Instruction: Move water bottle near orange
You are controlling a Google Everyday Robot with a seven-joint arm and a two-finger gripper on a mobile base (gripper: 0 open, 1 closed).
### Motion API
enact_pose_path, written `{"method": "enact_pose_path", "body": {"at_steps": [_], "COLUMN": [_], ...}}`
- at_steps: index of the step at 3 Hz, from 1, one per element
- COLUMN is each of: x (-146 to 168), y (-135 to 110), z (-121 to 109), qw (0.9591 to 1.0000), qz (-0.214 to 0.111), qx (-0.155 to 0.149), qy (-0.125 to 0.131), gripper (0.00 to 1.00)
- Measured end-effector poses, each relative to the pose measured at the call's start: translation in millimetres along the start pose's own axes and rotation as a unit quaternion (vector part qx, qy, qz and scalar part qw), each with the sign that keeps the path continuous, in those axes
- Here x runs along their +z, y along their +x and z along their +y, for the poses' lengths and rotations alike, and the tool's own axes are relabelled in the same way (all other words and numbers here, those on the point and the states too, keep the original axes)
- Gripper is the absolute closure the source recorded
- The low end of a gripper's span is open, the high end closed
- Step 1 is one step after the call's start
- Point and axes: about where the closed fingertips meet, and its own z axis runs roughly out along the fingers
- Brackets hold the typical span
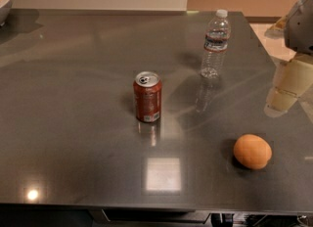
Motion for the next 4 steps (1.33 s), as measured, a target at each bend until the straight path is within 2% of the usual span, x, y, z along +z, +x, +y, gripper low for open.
{"method": "enact_pose_path", "body": {"at_steps": [1,2,4], "x": [9.9,19.3,37.6], "y": [-6.6,-11.2,-15.6], "z": [-31.9,-68.9,-139.9], "qw": [0.9995,0.997,0.9887], "qz": [-0.031,-0.067,-0.099], "qx": [0.009,0.038,0.101], "qy": [-0.001,0.01,0.049], "gripper": [0.0,0.0,0.0]}}
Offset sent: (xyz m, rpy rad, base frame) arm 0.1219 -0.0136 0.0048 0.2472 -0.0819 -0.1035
